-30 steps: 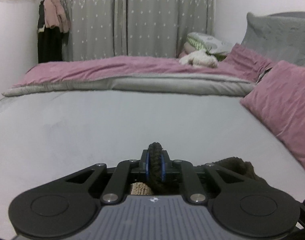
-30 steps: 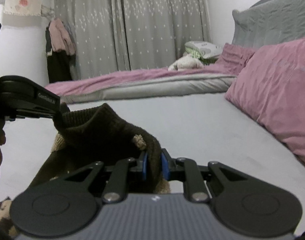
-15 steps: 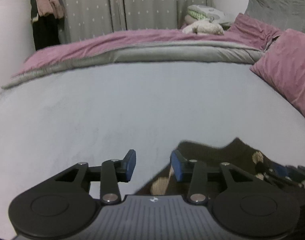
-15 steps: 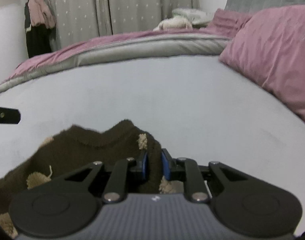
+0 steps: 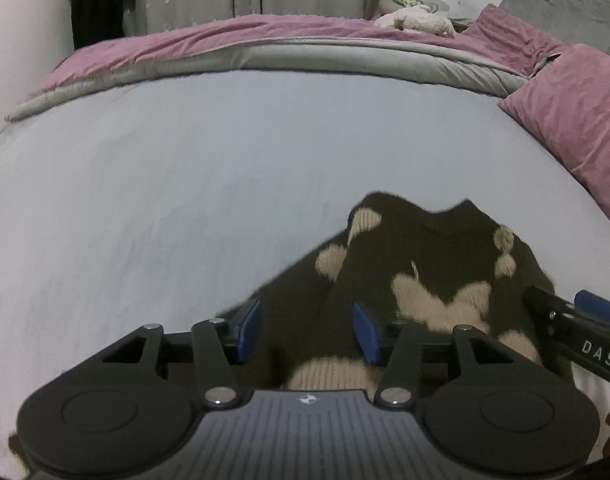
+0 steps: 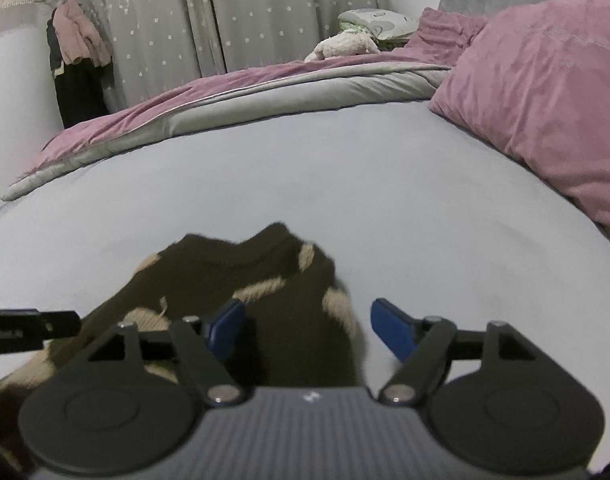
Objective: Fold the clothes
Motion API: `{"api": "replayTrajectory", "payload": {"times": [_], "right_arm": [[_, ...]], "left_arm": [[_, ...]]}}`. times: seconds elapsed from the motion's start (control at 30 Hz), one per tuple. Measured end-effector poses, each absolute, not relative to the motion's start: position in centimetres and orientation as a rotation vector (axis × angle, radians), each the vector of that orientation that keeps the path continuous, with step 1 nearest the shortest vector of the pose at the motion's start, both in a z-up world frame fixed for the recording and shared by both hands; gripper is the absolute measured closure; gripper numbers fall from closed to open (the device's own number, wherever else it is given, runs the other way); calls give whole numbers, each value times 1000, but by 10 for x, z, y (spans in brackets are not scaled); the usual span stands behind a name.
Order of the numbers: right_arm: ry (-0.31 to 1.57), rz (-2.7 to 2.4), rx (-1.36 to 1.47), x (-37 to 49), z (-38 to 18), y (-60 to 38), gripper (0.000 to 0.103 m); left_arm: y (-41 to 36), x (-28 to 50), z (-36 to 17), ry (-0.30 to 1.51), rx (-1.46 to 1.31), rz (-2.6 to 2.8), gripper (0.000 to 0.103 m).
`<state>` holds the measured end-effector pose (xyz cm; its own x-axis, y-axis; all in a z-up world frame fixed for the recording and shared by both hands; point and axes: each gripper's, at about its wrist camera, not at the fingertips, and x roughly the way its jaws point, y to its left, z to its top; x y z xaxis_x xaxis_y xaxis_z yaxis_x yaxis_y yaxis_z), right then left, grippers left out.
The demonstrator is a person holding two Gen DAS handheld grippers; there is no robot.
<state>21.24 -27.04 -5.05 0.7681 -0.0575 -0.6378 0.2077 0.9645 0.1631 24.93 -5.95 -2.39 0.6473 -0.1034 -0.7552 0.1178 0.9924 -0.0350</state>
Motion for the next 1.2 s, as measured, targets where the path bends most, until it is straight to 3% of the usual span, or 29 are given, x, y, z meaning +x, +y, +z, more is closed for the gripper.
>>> {"api": "replayTrajectory", "payload": {"times": [0.83, 1.2], "right_arm": [[705, -78, 287, 68, -25, -202, 25], [709, -10, 270, 33, -30, -165, 23]], "left_arm": [[1, 106, -6, 813, -75, -175, 41], [40, 61, -23, 855, -196, -246, 40]]}}
